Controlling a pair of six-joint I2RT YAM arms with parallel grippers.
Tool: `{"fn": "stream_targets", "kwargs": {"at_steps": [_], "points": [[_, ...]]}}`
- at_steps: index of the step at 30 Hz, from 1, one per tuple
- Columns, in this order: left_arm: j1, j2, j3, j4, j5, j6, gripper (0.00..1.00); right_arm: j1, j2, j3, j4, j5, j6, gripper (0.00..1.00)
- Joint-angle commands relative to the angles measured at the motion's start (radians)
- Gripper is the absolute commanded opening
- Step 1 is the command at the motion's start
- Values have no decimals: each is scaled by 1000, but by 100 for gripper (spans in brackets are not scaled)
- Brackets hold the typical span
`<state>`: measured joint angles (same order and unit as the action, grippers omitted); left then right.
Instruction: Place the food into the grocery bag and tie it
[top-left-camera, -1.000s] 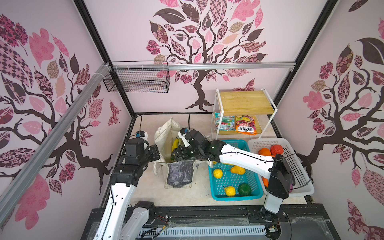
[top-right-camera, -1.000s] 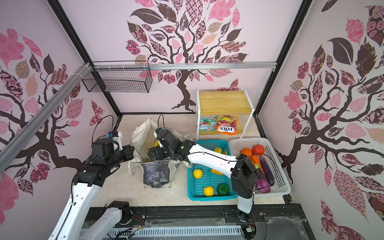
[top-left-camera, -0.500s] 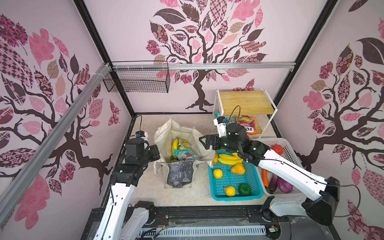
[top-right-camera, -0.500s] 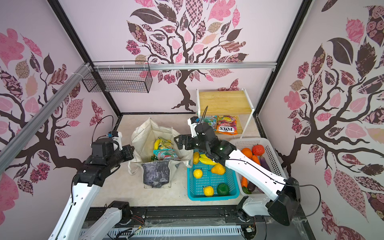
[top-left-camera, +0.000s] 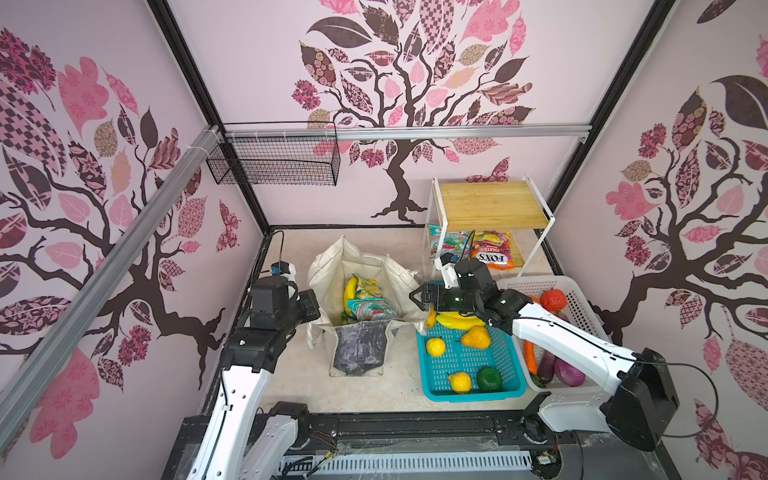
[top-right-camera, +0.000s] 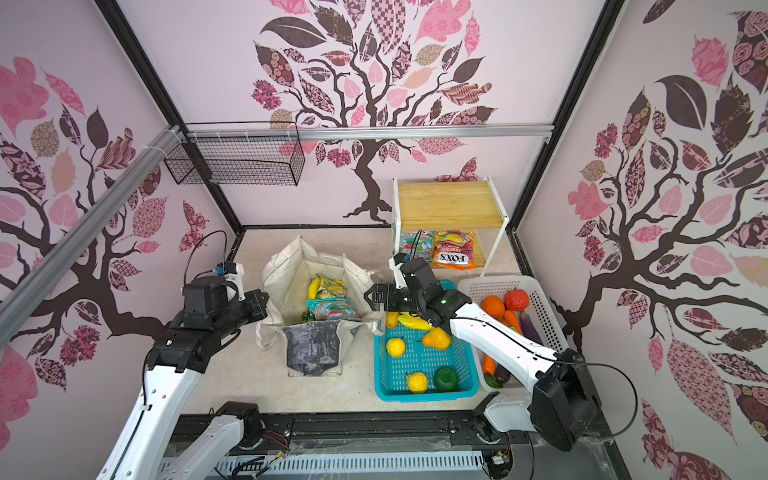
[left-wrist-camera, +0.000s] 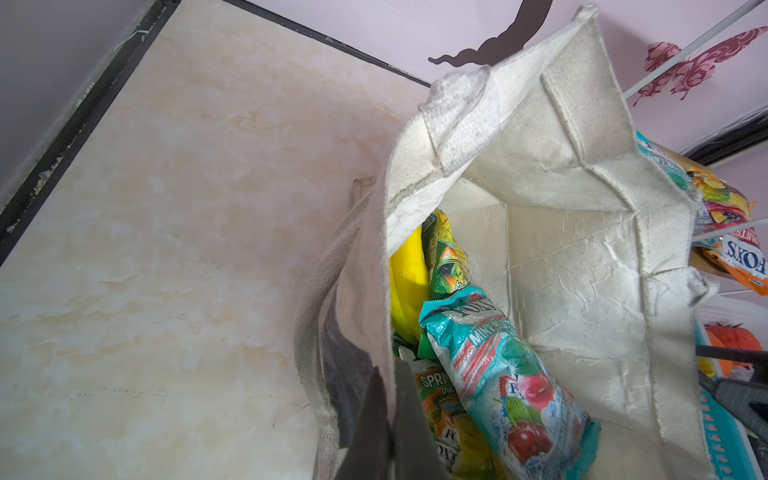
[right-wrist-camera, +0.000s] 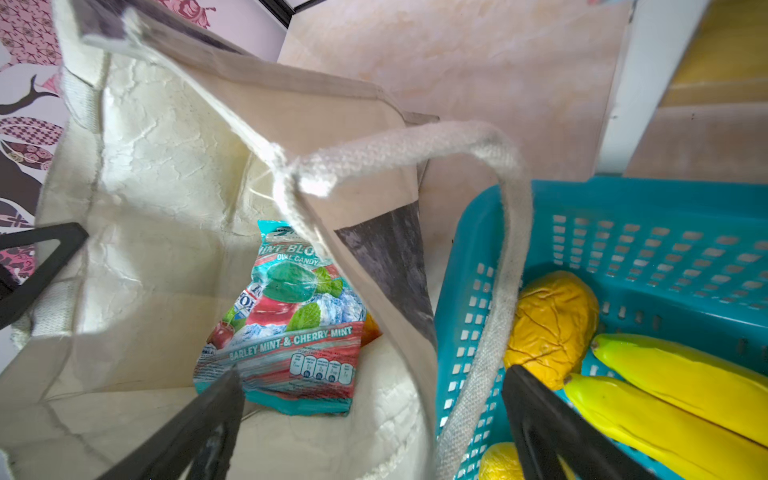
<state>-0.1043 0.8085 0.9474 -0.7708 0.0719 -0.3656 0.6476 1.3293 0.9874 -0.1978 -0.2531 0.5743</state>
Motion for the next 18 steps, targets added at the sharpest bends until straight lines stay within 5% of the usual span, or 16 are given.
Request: {"fn": "stream_targets", "kwargs": {"at_steps": [1, 5, 12, 14, 18], "points": [[5, 0, -21, 18, -3, 7, 0, 3, 19, -7, 48, -31, 13, 85], [6, 0, -22, 18, -2, 6, 0, 3, 27, -10, 41, -5, 7, 48], [5, 0, -22, 18, -9, 5, 0, 4, 31, -3, 49, -36, 5, 8], [6, -1, -22, 17, -11, 4, 0, 3, 28, 2, 46, -38, 4, 0], [5, -15, -20, 20, -29, -9, 0, 5, 4, 16, 43, -28, 5, 0]]}}
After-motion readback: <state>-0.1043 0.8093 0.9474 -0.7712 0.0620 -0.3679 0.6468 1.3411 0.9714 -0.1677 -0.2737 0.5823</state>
